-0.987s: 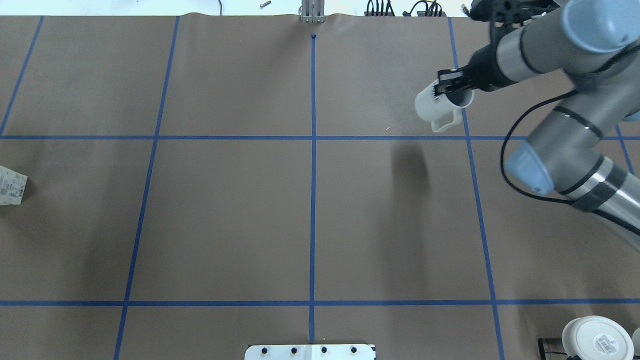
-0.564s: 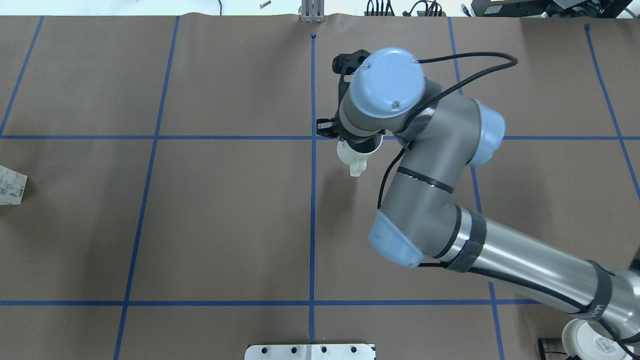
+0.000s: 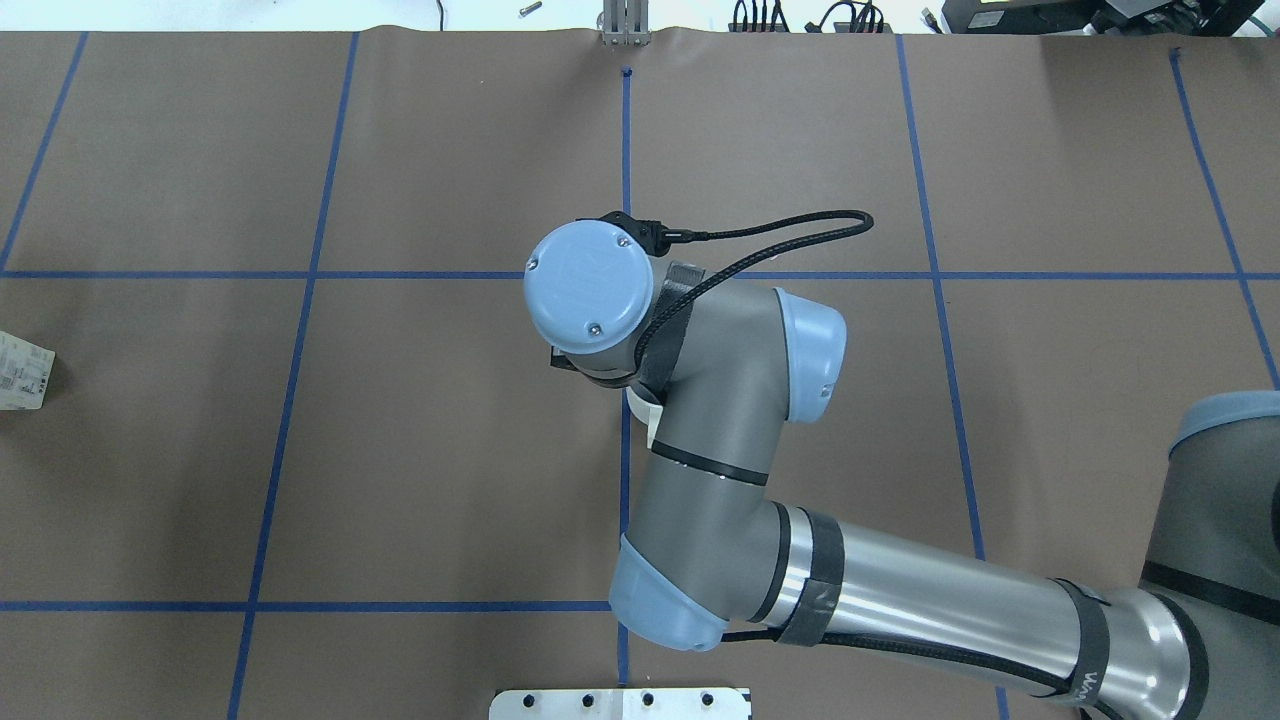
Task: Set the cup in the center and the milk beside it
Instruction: 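Carry the white mug with the right gripper to the table's center square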
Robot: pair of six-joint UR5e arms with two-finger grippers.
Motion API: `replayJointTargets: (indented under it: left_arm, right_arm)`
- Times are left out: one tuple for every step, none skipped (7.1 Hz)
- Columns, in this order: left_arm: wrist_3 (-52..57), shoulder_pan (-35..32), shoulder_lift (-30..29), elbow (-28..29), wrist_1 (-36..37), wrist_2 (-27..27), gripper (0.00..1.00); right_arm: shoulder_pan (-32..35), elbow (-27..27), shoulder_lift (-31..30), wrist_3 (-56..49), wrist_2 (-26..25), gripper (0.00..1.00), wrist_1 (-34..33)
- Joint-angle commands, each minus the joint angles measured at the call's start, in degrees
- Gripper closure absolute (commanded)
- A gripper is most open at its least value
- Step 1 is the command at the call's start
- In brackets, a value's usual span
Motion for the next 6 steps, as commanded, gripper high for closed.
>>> replayJointTargets:
  left_arm:
    - [0.0,0.1,0.0,0.0,0.0,0.0,0.02]
    - [0.0,0.2,0.1,0.0,0.0,0.0,0.02]
    - [0.0,0.3,0.1,0.0,0.0,0.0,0.02]
    - [0.0,0.5,0.0,0.4,0.0,0.0,0.02]
    - [0.0,0.5,0.0,0.4,0.0,0.0,0.02]
    - [0.0,0.5,0.1,0.4,0.0,0.0,0.02]
  right_arm:
    - [-1.3,-5.4,4.0,1.9,-0.2,1.00,0.4]
    - [-1.4,-6.4,4.5,2.0,-0.2,1.00,0.5]
    - [-1.6,-6.9,4.4,2.0,-0.2,0.95,0.5]
    - [-1.9,-7.6,4.4,2.1,-0.2,0.60,1.7]
    - [-2.0,-7.7,4.4,2.1,-0.9,0.06,1.9]
    - [-2.0,-7.6,4.7,2.0,-1.6,0.00,1.9]
